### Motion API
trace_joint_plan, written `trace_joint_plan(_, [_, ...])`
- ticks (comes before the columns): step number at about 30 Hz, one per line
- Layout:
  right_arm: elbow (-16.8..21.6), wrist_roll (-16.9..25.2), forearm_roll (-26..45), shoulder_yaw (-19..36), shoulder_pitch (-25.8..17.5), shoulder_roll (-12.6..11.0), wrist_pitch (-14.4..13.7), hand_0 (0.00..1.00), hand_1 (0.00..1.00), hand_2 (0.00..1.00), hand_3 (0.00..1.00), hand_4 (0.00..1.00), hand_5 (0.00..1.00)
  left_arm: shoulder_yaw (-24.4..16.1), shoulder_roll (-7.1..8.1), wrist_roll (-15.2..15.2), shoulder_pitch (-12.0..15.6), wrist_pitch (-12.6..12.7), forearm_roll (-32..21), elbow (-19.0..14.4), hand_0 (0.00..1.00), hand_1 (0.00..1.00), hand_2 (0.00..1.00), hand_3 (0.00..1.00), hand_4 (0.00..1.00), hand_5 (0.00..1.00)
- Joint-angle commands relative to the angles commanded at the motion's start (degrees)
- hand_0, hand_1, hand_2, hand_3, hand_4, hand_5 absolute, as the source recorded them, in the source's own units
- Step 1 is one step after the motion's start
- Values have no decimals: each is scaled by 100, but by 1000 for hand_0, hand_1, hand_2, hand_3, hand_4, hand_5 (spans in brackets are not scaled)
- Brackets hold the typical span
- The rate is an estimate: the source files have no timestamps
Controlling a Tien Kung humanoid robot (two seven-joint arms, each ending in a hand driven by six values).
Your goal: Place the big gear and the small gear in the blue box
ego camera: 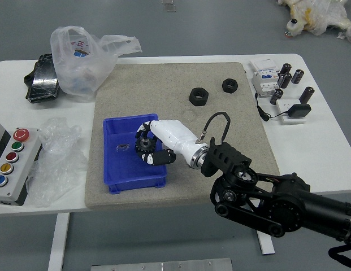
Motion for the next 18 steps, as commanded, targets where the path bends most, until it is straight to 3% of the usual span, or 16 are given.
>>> trace_joint_plan(12, [46,27,-40,-2,-31,-4,-9,437,609,589,626,598,2,61,-32,-33,20,22,-88,3,645,543,544,653,659,161])
trace_joint_plan(13, [48,31,-40,0,-35,-3,-4,423,619,626,683,482,54,63,-33,-35,24,23,-93,4,644,542,544,653,659,161])
trace_joint_plan(18, [54,33,-77,53,-52,6,24,423,619,626,683,482,54,63,-41,-35,23,26,-100,3,644,542,544,653,659,161])
